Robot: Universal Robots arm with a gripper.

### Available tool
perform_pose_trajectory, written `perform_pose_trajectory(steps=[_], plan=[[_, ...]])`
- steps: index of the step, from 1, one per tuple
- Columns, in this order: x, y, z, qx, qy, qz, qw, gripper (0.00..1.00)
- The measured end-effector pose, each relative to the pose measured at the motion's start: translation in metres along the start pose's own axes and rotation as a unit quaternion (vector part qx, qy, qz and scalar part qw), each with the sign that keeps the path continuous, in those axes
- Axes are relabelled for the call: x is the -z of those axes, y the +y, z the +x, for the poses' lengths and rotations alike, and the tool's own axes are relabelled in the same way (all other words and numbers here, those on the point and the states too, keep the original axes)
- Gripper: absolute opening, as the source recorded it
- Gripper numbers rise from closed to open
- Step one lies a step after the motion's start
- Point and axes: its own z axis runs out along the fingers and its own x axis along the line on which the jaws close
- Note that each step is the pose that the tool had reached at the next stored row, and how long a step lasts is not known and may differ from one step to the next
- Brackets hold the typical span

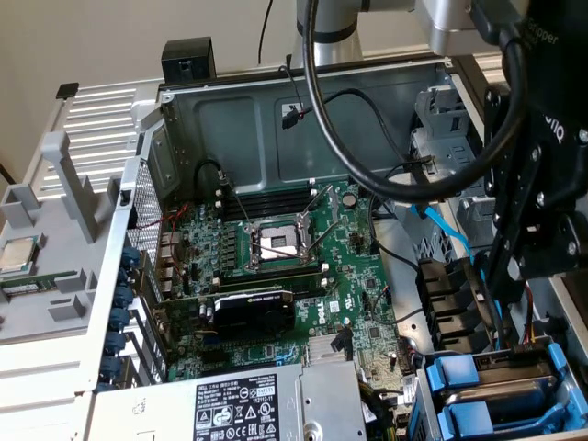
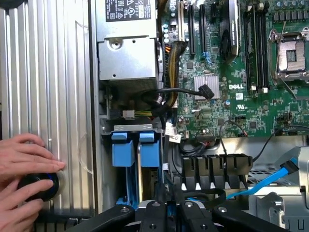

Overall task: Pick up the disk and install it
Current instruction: 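Insert the second disk wire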

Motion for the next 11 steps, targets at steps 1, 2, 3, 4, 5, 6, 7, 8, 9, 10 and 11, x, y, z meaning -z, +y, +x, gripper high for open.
perform_pose_trajectory(steps=[1, 2, 3, 4, 5, 6, 7, 8, 9, 10, 11], plan=[[0.0000, -0.0001, 0.0000, 0.000, 0.0002, 0.0002, 1.0000, 0.17], [0.0000, 0.0000, 0.0000, 0.000, 0.0002, 0.0002, 1.0000, 0.17], [0.0000, 0.0000, 0.0000, 0.000, 0.0003, 0.0003, 1.0000, 0.17], [0.0000, 0.0001, 0.0000, 0.000, 0.0003, 0.0002, 1.0000, 0.17], [0.0000, 0.0001, 0.0000, 0.000, 0.0003, 0.0002, 1.0000, 0.17], [0.0000, 0.0001, 0.0000, 0.000, 0.0003, 0.0002, 1.0000, 0.17], [0.0000, 0.0002, 0.0000, 0.000, 0.0003, 0.0002, 1.0000, 0.17], [0.0000, 0.0009, 0.0000, 0.000, 0.0002, 0.0003, 1.0000, 0.17], [0.0000, 0.0010, 0.0001, 0.000, 0.0002, 0.0003, 1.0000, 0.17], [0.0000, 0.0010, 0.0001, 0.000, 0.0003, 0.0003, 1.0000, 0.17], [0.0000, 0.0011, 0.0001, 0.000, 0.0003, 0.0003, 1.0000, 0.17]])
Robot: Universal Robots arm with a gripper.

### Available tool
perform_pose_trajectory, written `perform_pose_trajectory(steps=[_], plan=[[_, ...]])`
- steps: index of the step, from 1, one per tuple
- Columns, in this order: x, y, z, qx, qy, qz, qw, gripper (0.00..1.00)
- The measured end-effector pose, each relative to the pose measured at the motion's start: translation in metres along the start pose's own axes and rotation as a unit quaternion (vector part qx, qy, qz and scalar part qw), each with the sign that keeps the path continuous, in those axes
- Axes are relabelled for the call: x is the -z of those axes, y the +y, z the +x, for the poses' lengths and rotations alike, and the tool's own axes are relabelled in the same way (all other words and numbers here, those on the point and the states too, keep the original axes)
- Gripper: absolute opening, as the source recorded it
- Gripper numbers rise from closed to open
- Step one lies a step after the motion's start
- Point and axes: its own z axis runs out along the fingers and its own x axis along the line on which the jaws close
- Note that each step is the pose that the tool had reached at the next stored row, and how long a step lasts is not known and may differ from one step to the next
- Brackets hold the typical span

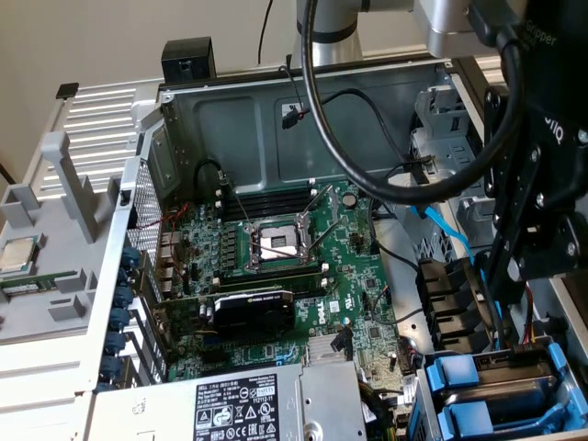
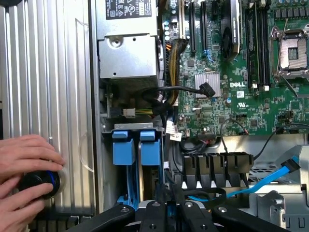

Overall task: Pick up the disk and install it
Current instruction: 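Insert the second disk wire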

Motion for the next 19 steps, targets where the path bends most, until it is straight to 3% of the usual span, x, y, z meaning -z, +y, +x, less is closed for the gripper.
perform_pose_trajectory(steps=[15, 16, 18, 19], plan=[[0.0000, 0.0006, 0.0005, 0.000, 0.0000, 0.0000, 1.0000, 0.17], [-0.0001, 0.0007, 0.0011, 0.000, -0.0003, 0.0000, 1.0000, 0.17], [-0.0006, 0.0006, 0.0079, 0.000, -0.0060, -0.0003, 1.0000, 0.17], [-0.0005, 0.0012, 0.0080, 0.000, -0.0059, -0.0003, 1.0000, 0.17]])
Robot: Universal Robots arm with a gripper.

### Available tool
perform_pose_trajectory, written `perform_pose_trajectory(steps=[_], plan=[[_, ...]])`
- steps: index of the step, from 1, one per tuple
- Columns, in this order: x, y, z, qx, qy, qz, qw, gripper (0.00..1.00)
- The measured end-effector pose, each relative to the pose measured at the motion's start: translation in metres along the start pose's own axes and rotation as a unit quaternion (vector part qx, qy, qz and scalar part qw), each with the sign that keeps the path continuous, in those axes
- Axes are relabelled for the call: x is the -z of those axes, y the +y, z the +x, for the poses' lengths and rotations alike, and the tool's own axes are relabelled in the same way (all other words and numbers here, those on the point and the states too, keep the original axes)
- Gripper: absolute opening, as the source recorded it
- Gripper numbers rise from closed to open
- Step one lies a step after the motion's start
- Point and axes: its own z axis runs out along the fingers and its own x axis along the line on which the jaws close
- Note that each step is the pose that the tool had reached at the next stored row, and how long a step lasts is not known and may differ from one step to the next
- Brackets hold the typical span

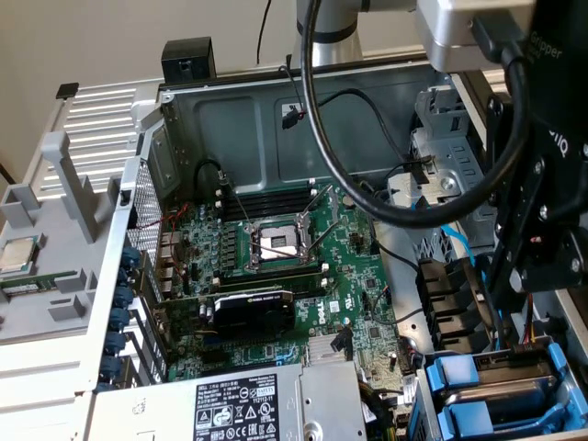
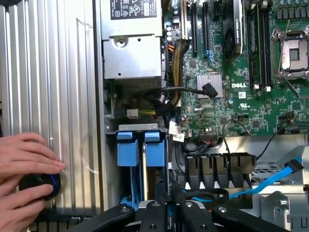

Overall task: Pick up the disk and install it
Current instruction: 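Insert the second disk wire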

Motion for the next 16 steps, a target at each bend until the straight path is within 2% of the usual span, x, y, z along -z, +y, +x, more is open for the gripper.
perform_pose_trajectory(steps=[5, 8, 10, 13, 16], plan=[[-0.0015, 0.0012, 0.002, 0.000, -0.0006, 0.0000, 1.0000, 0.17], [-0.0026, 0.0010, 0.008, 0.000, -0.0010, 0.0000, 1.0000, 0.17], [-0.0039, 0.0006, 0.014, 0.000, -0.0040, -0.0001, 1.0000, 0.17], [-0.0050, 0.0006, 0.017, 0.000, -0.0071, -0.0001, 1.0000, 0.17], [-0.0057, 0.0003, 0.017, 0.001, -0.0068, 0.0012, 1.0000, 0.17]])
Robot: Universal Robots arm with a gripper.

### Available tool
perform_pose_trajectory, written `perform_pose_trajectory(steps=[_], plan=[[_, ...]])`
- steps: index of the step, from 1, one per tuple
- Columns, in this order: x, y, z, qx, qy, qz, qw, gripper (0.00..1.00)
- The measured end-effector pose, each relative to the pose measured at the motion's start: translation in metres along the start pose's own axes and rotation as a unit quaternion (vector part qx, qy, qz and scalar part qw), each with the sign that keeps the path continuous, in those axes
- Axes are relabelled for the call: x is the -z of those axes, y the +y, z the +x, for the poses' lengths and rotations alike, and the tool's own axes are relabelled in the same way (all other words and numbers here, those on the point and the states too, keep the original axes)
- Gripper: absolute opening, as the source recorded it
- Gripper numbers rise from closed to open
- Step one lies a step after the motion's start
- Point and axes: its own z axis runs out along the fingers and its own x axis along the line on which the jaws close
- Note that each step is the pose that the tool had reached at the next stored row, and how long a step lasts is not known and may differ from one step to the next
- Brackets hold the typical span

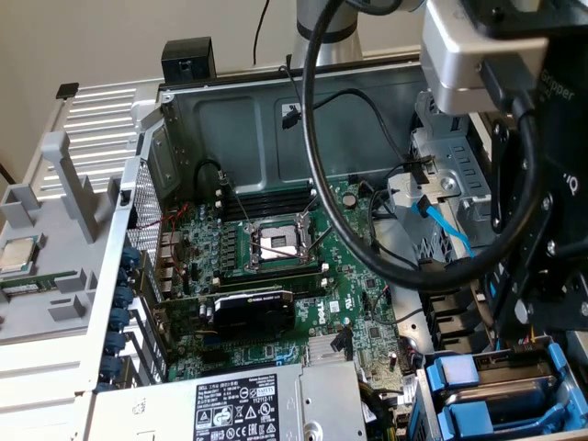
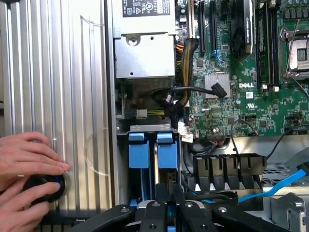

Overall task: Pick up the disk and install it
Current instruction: 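Insert the second disk wire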

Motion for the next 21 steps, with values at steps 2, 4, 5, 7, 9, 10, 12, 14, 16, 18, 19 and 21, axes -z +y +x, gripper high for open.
perform_pose_trajectory(steps=[2, 4, 5, 7, 9, 10, 12, 14, 16, 18, 19, 21], plan=[[-0.0005, 0.0001, -0.001, 0.001, 0.0025, 0.0005, 1.0000, 0.17], [-0.0010, 0.0002, -0.001, 0.002, 0.0061, 0.0012, 1.0000, 0.17], [-0.0010, 0.0002, -0.002, 0.003, 0.0079, 0.0019, 1.0000, 0.17], [-0.0015, 0.0002, -0.003, 0.006, 0.0082, 0.0034, 0.9999, 0.17], [-0.0019, 0.0003, -0.003, 0.009, 0.0081, 0.0049, 0.9999, 0.17], [-0.0021, 0.0003, -0.003, 0.010, 0.0079, 0.0061, 0.9999, 0.17], [-0.0030, 0.0004, -0.004, 0.013, 0.0076, 0.0106, 0.9998, 0.17], [-0.0041, 0.0007, -0.006, 0.017, 0.0074, 0.0155, 0.9997, 0.17], [-0.0058, 0.0018, -0.006, 0.019, 0.0073, 0.0181, 0.9996, 0.17], [-0.0079, 0.0032, -0.007, 0.020, 0.0073, 0.0215, 0.9995, 0.17], [-0.0093, 0.0041, -0.007, 0.021, 0.0072, 0.0226, 0.9995, 0.17], [-0.0110, 0.0053, -0.010, 0.022, 0.0071, 0.0245, 0.9994, 0.17]])
